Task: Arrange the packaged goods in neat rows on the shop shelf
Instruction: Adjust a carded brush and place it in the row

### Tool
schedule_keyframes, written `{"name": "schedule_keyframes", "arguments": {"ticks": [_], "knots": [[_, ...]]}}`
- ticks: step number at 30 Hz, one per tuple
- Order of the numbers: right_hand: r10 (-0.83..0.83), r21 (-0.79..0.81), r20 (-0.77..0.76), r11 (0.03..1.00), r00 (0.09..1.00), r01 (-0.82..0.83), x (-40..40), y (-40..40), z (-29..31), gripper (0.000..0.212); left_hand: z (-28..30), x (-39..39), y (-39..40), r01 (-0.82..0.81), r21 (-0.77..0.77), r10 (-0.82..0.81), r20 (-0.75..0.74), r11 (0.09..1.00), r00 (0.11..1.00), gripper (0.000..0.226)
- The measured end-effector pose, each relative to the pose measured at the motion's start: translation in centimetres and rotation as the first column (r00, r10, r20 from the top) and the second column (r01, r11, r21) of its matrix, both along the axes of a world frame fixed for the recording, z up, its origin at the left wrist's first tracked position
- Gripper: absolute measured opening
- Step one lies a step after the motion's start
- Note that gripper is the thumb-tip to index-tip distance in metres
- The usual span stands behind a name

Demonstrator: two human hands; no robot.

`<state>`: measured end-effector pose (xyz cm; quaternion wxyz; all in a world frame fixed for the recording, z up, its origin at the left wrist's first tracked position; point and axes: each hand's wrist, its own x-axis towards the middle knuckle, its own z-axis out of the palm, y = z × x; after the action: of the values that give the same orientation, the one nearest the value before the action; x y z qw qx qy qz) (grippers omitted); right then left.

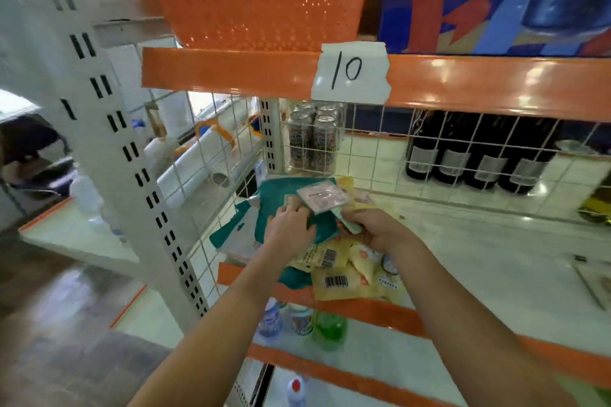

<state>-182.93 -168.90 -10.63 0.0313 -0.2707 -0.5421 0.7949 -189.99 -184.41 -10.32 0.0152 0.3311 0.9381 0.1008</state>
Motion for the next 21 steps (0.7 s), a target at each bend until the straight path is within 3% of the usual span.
{"name": "schedule_keyframes", "arguments": {"ticks": [7, 13, 21], "knots": [[-0.217, -0.087, -0.062, 0.973, 0.974, 0.212, 6.3, -2.1, 0.1, 0.015, -0.2, 3.2, 0.3, 0.129, 0.036, -0.129, -0.004, 0.991, 0.992, 0.039], [-0.336, 0.052, -0.062, 0.939, 0.94, 0.34, 12.8, -1.3, 0.7, 0.005, 0.2, 7.4, 3.1, 0.28, 0.081, -0.281, 0.009, 0.957, 0.96, 0.037], [-0.517, 0.017, -0.12, 0.852, 0.847, 0.523, 21.2, 0.2, 0.2, 0.01, -0.3, 13.6, 7.6, 0.418, 0.118, -0.425, 0.034, 0.901, 0.905, 0.037]]}}
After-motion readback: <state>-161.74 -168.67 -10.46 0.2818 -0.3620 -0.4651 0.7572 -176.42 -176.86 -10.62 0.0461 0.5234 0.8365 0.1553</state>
